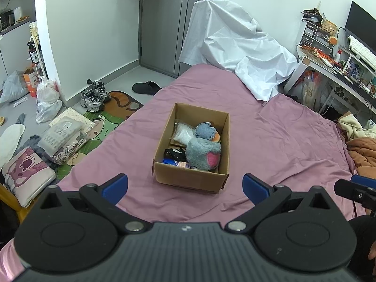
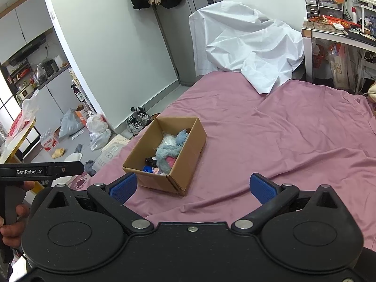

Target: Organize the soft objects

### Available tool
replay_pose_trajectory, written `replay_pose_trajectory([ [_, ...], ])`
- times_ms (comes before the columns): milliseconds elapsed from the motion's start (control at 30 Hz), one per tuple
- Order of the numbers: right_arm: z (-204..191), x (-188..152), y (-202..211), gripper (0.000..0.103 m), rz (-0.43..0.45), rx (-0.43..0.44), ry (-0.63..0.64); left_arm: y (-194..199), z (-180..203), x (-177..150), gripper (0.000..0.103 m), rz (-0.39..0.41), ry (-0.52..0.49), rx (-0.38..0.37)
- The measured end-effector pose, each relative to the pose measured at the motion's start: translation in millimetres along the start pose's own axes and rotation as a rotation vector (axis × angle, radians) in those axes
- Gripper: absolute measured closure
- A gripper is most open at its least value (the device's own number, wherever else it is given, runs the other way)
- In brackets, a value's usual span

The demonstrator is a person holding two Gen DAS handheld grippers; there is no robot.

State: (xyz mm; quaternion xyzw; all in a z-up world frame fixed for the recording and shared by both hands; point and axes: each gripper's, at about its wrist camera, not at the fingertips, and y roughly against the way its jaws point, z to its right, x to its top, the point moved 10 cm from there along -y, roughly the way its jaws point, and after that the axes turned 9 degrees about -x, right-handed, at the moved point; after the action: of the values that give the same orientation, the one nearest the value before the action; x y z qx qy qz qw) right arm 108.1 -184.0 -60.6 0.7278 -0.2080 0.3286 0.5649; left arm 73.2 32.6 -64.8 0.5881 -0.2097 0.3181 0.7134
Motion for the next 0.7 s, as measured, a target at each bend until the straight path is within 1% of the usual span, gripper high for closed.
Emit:
replay_pose_trajectory([
  [700, 1.1, -0.7, 0.3, 0.000, -0.003, -0.009, -0.005, 1.1, -6.3, -0.6, 0.000, -0.007, -0.002, 0.007],
])
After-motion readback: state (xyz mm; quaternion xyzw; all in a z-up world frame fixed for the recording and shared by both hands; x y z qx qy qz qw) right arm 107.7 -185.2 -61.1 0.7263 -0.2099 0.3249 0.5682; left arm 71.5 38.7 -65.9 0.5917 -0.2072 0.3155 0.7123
